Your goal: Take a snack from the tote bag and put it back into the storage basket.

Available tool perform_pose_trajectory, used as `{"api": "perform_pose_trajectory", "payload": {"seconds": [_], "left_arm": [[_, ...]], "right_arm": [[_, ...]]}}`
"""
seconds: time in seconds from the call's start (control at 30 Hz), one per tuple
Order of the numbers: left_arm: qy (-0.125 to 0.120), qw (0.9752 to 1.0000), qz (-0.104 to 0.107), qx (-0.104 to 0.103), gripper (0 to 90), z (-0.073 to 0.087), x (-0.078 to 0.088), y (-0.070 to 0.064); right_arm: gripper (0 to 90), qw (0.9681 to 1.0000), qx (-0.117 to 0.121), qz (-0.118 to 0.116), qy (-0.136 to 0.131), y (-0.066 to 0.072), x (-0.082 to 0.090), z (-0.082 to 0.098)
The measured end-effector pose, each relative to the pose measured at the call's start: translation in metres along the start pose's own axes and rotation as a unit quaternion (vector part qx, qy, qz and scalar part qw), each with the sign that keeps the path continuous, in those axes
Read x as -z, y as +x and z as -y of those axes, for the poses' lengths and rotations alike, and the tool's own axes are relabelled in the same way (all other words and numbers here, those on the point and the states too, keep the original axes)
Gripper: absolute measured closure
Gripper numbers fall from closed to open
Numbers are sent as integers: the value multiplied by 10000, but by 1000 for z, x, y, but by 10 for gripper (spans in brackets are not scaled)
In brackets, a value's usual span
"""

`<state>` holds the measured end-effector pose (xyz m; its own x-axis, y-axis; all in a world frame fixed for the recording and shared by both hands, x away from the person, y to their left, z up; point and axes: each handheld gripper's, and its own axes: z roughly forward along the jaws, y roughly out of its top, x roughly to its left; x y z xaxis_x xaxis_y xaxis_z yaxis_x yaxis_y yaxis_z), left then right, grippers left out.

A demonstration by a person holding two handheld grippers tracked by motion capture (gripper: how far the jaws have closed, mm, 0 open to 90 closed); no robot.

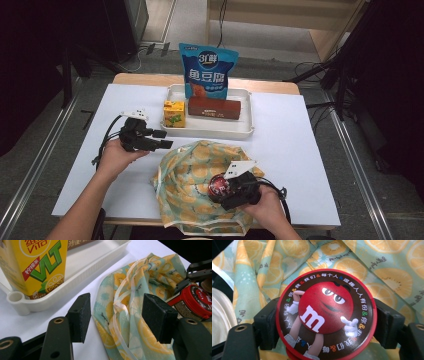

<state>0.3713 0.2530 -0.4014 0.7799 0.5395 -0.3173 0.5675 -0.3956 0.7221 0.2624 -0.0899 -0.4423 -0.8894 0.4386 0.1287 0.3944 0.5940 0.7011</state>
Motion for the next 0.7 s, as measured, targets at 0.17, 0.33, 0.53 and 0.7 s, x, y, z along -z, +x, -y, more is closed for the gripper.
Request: {"api": "perform_pose_trajectory", "payload": {"seconds": [0.17, 0.33, 0.53, 0.7], "left_arm": [[-42, 10000, 19, 29, 408, 0, 1, 0], [-25, 10000, 25, 33, 407, 1, 1, 1], [-23, 10000, 27, 35, 406, 1, 1, 1], [-15, 10000, 26, 36, 406, 2, 1, 1]], "right_arm": [[257, 9999, -81, 6, -89, -3, 4, -1], [261, 9997, -209, -37, -129, -7, 5, -2], [262, 9996, -254, -42, -142, -10, 6, -3], [262, 9992, -338, -16, -212, -12, 11, -4]]}}
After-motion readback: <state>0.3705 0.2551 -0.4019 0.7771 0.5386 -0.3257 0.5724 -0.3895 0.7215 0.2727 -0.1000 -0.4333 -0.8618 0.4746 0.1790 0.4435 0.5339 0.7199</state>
